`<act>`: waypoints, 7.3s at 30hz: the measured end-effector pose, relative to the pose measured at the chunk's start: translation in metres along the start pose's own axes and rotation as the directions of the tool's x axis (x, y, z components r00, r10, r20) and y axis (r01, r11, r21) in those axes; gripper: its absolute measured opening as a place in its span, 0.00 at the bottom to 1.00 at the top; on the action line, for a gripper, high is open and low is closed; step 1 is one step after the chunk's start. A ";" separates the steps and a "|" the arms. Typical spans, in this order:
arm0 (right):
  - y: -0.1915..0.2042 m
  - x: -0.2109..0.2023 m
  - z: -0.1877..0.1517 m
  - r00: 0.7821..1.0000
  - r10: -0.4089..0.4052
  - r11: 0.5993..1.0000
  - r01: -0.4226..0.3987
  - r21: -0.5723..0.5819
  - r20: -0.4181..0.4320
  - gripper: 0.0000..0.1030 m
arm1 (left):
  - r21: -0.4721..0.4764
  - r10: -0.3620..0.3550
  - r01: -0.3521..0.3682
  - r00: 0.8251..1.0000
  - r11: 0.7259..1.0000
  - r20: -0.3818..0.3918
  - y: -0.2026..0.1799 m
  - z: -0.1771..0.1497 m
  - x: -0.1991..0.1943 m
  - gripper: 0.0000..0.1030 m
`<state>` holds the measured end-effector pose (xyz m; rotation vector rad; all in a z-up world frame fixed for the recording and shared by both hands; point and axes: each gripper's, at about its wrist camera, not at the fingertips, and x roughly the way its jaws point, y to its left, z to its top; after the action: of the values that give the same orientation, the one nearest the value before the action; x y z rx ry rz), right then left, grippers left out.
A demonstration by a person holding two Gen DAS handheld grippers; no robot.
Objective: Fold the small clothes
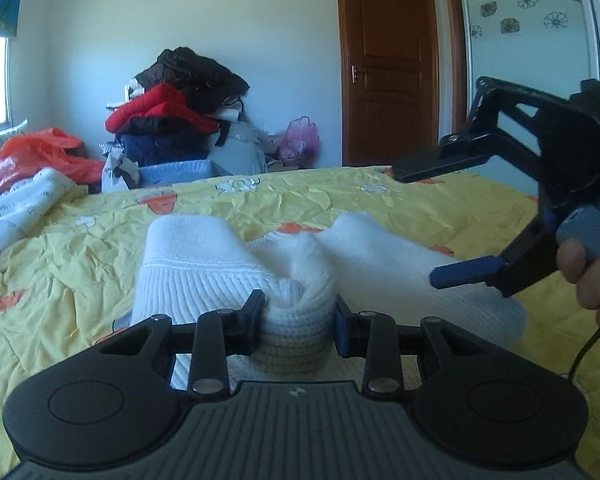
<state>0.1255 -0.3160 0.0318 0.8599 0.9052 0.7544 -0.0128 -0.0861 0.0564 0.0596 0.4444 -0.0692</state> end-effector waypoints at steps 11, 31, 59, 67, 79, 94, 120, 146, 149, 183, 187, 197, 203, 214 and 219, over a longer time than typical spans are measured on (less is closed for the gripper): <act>0.040 0.109 0.032 0.965 -0.070 0.994 0.045 -0.101 -0.254 0.90 | 0.023 0.015 -0.015 1.000 1.000 -0.007 -0.004 0.001 -0.008 0.33; 0.020 0.078 0.067 0.969 -0.175 0.943 0.114 -0.313 -0.176 0.22 | 0.070 -0.310 0.312 0.950 0.948 -0.042 -0.090 0.013 -0.001 0.07; 0.033 0.037 0.017 0.972 -0.169 0.952 0.119 -0.283 -0.162 0.65 | 0.163 -0.178 0.189 0.981 0.968 -0.080 -0.023 -0.032 -0.011 0.32; 0.029 0.065 0.004 0.956 -0.130 0.953 0.046 -0.300 -0.264 0.22 | 0.190 -0.193 0.205 0.978 0.960 -0.081 -0.037 -0.027 -0.005 0.65; -0.012 0.013 0.028 0.953 -0.251 0.899 0.165 -0.406 -0.170 0.14 | 0.205 -0.221 0.244 0.967 0.948 -0.129 -0.044 -0.046 0.023 0.91; -0.002 -0.044 0.017 0.985 -0.167 0.961 0.153 -0.230 -0.044 0.76 | 0.304 -0.406 0.404 0.912 0.863 -0.058 0.017 -0.026 -0.068 0.91; 0.036 0.010 -0.021 0.881 -0.469 0.636 0.291 -0.715 -0.058 0.43 | 0.553 -0.114 0.099 0.993 0.827 -0.007 -0.030 -0.055 -0.005 0.48; 0.005 0.098 0.072 0.853 -0.514 0.707 0.479 -0.520 0.086 0.47 | 0.432 -0.260 0.220 0.965 0.874 0.034 -0.030 -0.037 0.005 0.71; 0.005 0.083 0.069 0.875 -0.474 0.749 0.461 -0.475 0.102 0.53 | 0.352 -0.269 0.240 0.962 0.905 0.035 -0.012 -0.032 -0.002 0.72; -0.073 0.015 0.058 0.988 -0.143 0.986 0.147 0.080 -0.053 0.97 | -0.795 -0.623 0.353 0.781 0.493 -0.040 0.129 -0.020 0.144 0.88; -0.091 0.002 0.060 0.999 -0.043 0.972 0.040 0.233 0.006 1.00 | -0.796 -0.619 0.349 0.784 0.495 -0.041 0.131 -0.022 0.145 0.88; -0.017 0.054 0.030 0.928 -0.370 0.871 0.328 -0.367 -0.050 0.89 | -0.680 -0.507 0.287 0.849 0.675 -0.145 0.101 -0.004 0.153 0.75; -0.008 0.034 0.027 0.952 -0.306 0.894 0.287 -0.343 -0.001 0.57 | -0.604 -0.446 0.283 0.884 0.745 -0.137 0.100 0.010 0.123 0.51; 0.030 0.102 0.054 0.978 -0.206 0.928 0.185 -0.324 -0.029 0.52 | -0.550 -0.284 0.144 0.943 0.823 -0.177 0.165 0.050 0.143 0.51; 0.006 0.145 0.059 0.961 -0.261 0.938 0.232 -0.256 -0.085 0.65 | -0.688 -0.333 0.125 0.926 0.715 -0.178 0.188 0.014 0.164 0.71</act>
<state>0.2378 -0.2094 0.0079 0.4771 0.9813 0.6841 0.1564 0.0915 0.0061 -0.7184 0.7541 -0.1476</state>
